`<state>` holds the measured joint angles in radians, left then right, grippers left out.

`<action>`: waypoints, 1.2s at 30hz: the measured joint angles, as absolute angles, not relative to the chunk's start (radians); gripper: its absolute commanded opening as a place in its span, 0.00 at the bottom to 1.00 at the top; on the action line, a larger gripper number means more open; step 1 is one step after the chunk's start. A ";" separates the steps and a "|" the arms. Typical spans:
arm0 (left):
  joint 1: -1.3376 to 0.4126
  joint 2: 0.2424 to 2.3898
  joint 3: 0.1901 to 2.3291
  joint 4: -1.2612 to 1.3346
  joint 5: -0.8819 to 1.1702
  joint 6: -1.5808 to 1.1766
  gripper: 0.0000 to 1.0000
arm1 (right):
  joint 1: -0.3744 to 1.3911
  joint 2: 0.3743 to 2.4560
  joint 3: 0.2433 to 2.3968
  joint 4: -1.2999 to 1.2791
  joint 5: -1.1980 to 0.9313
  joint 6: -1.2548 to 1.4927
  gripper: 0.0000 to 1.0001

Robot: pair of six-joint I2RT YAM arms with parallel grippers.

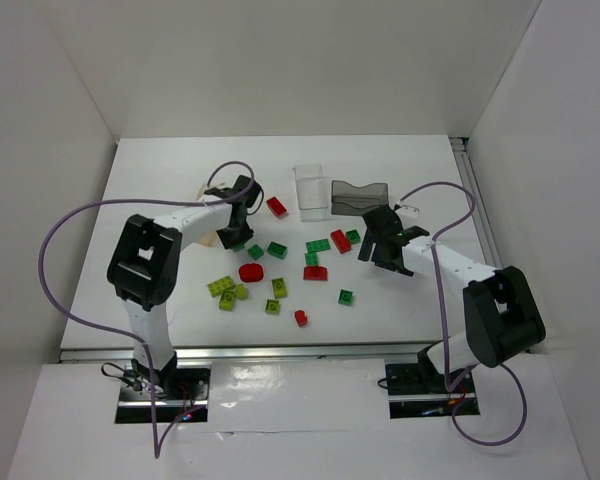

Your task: Sort the legos into containers by color

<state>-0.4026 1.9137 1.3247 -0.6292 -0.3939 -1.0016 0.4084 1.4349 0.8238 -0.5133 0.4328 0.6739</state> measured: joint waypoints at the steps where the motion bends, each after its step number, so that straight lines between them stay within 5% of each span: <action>1: -0.399 1.913 1.340 -0.633 -0.397 -0.991 0.35 | 0.408 1.435 0.824 -0.513 0.433 0.674 1.00; 15: -0.250 1.829 1.511 -0.665 -0.442 -0.859 0.38 | 0.408 1.442 0.824 -0.513 0.433 0.669 1.00; 16: -0.234 1.830 1.511 -0.671 -0.444 -0.859 0.41 | 0.408 1.444 0.824 -0.513 0.432 0.668 1.00; 18: -0.198 1.830 1.511 -0.680 -0.448 -0.849 0.67 | 0.408 1.449 0.824 -0.512 0.430 0.667 1.00; 21: -0.162 1.838 1.513 -0.685 -0.448 -0.829 0.92 | 0.408 1.456 0.824 -0.511 0.429 0.667 1.00; 29: -0.278 1.859 1.536 -0.712 -0.444 -0.757 0.84 | 0.408 1.468 0.824 -0.510 0.429 0.664 1.00; 36: -0.529 1.855 1.515 -0.703 -0.355 -0.766 0.99 | 0.408 1.483 0.824 -0.510 0.426 0.661 1.00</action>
